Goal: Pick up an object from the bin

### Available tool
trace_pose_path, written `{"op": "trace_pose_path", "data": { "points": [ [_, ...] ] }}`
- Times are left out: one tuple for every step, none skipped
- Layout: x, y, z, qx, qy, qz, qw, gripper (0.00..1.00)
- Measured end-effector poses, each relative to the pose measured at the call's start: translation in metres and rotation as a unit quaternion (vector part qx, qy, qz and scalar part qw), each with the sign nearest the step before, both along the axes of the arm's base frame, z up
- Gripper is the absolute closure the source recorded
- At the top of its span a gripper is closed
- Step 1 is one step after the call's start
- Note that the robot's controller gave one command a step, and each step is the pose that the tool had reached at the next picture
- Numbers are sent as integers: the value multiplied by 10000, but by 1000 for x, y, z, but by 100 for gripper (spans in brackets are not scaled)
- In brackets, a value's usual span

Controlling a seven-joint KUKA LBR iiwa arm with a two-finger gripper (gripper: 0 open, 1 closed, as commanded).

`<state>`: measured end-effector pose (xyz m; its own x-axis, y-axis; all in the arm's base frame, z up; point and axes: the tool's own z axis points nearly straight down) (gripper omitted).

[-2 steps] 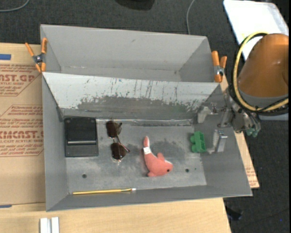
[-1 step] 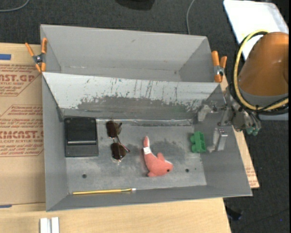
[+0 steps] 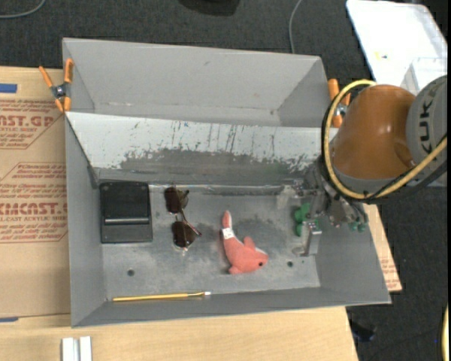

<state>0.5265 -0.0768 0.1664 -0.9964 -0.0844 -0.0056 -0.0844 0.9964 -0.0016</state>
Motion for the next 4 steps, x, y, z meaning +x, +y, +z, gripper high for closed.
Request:
{"op": "trace_pose_path", "data": {
  "points": [
    [-11,45,-13,-27,-23,1654,9862,0],
    [-31,75,-48,16,47,1365,9906,0],
    [-35,84,-90,-4,-58,806,9967,0],
    [-39,84,-94,2,-66,785,9969,100]
  ]
}}
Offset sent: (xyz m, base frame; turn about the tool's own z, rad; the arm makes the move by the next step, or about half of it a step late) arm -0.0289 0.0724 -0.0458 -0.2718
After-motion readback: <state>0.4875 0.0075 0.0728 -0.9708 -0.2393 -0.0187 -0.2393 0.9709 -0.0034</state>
